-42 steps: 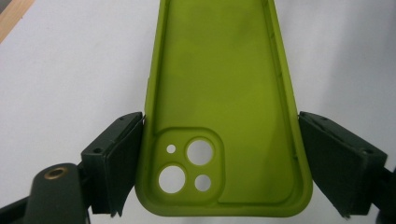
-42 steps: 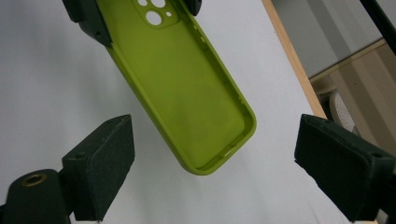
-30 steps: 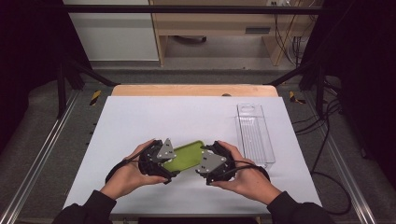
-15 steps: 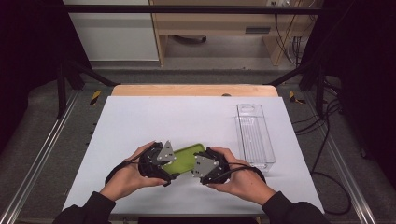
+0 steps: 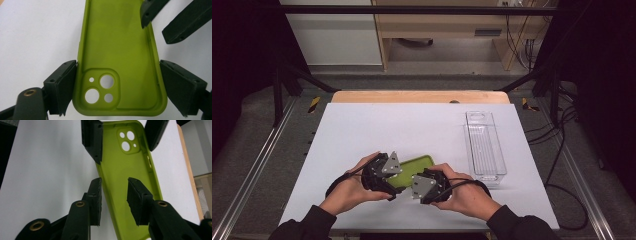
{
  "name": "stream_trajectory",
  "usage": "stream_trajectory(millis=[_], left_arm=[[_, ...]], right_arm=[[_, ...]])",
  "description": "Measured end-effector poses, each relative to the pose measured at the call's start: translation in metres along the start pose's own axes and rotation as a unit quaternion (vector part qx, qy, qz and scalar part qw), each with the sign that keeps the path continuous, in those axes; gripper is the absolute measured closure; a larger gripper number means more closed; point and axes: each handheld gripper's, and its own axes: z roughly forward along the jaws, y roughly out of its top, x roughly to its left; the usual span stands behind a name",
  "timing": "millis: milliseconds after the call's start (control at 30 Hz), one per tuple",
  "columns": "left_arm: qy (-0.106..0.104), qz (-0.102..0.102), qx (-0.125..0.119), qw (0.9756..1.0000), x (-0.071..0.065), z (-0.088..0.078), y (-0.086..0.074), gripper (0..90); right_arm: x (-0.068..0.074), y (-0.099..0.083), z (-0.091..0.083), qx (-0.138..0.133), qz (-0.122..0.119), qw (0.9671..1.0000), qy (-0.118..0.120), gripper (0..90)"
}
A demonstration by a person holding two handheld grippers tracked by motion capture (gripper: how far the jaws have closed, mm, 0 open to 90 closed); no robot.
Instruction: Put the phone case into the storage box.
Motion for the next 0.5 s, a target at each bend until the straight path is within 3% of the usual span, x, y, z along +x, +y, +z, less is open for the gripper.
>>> stream_trajectory(millis=[200, 500], left_arm=[[-0.003, 0.007, -0.001, 1.0, -0.0004, -0.003, 0.0036, 16.4], [-0.006, 0.014, 0.003, 0.9999, -0.0025, -0.0035, 0.0057, 16.4]], right_arm=[[0.0049, 0.0036, 0.0043, 0.006, -0.024, 0.9996, 0.015, 69.0], [0.0078, 0.006, 0.0059, 0.016, -0.05, 0.9984, 0.018, 73.5]])
